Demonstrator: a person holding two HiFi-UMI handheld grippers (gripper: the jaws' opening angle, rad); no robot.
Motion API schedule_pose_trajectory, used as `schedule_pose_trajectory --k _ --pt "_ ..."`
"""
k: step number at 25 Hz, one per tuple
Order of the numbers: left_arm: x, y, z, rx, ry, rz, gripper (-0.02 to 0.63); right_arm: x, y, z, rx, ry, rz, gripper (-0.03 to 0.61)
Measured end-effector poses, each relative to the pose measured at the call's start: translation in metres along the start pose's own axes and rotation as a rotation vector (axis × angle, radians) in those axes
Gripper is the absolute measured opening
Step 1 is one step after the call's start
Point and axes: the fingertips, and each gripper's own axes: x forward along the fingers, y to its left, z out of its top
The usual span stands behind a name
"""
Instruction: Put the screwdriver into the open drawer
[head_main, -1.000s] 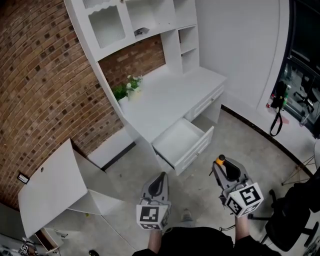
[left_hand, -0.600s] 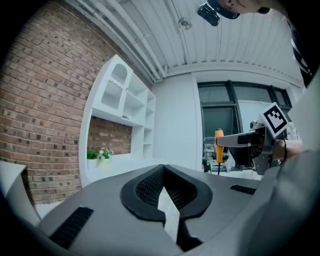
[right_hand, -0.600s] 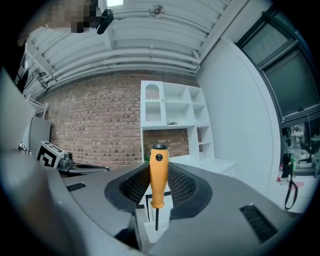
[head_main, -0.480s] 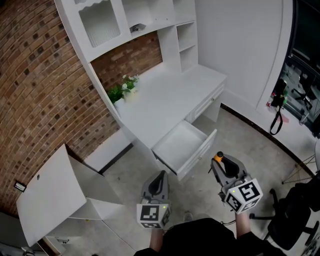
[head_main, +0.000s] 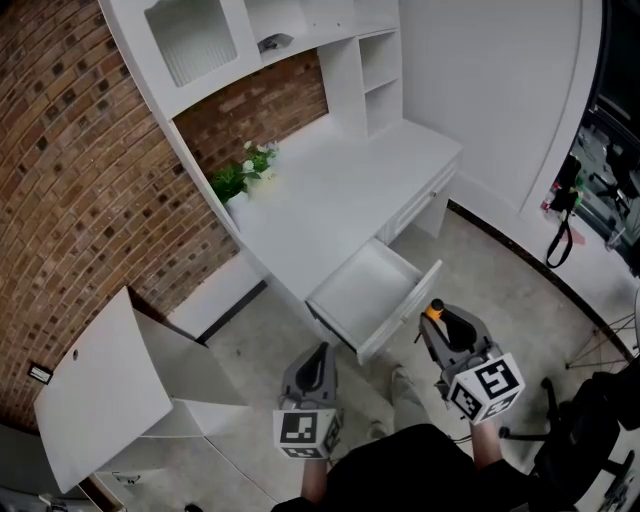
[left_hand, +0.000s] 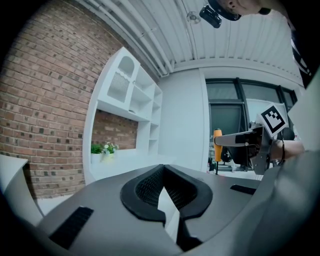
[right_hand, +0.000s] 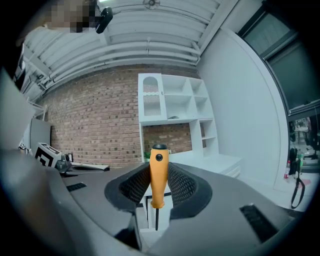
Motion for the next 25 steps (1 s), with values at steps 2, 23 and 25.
schedule_pose_trajectory --k 2,23,25 --pt "0.012 0.005 -0.001 -0.001 0.004 0.011 0.009 0.013 -0.008 -0.001 0.006 0.001 0.010 0.112" --pt "0.180 0.041 -0.005 -0.055 0.088 0.114 0.008 0.175 -0.113 -0.008 0.038 0.098 0.213 0.112" --pt "0.195 0.044 -0.010 -0.064 0.096 0.124 0.009 0.188 -0.121 -0.012 0.035 0.117 0.237 0.112"
